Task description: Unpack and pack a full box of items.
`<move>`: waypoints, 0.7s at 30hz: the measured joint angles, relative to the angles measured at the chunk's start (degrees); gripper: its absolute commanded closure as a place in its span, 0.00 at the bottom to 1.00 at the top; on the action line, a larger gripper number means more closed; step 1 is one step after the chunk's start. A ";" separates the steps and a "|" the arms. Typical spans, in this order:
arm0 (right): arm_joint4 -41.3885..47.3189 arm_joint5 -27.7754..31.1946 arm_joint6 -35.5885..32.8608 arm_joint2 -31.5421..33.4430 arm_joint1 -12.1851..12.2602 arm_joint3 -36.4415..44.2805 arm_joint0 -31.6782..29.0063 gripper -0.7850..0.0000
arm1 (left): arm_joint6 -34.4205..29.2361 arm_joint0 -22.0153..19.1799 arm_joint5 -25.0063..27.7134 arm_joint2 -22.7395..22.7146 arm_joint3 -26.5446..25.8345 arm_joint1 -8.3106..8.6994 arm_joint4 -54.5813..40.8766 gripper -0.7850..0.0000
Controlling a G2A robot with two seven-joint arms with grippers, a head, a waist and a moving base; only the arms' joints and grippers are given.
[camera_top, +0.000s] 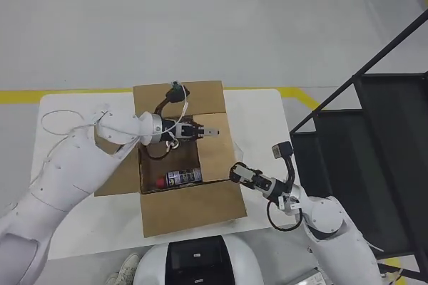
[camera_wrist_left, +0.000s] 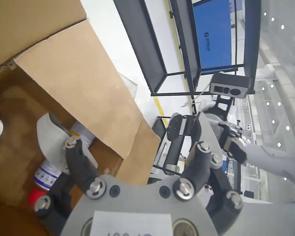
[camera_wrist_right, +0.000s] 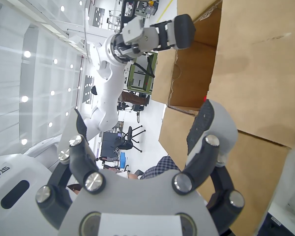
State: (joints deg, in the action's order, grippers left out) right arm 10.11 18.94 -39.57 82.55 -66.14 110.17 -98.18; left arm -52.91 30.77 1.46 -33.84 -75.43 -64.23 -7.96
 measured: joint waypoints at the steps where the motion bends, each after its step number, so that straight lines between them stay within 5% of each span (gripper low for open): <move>1: 0.10 0.06 -0.05 0.00 0.02 -0.17 -0.01 0.00 | 0.08 -0.55 0.05 0.91 1.48 -0.64 -0.01 0.00; 12: -0.24 -0.85 -1.81 -2.93 0.12 -1.55 2.37 0.00 | 0.96 -5.16 4.85 5.35 15.82 -7.30 -5.04 0.00; 21: -2.96 -3.57 -5.85 -8.56 0.10 0.08 4.97 0.00 | -3.88 -6.10 12.05 3.17 17.26 -9.35 -12.15 0.00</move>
State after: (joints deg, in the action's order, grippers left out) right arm 7.15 15.37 -45.43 73.99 -66.04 110.25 -93.22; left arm -56.79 24.67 13.51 -30.67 -58.17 -73.58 -20.11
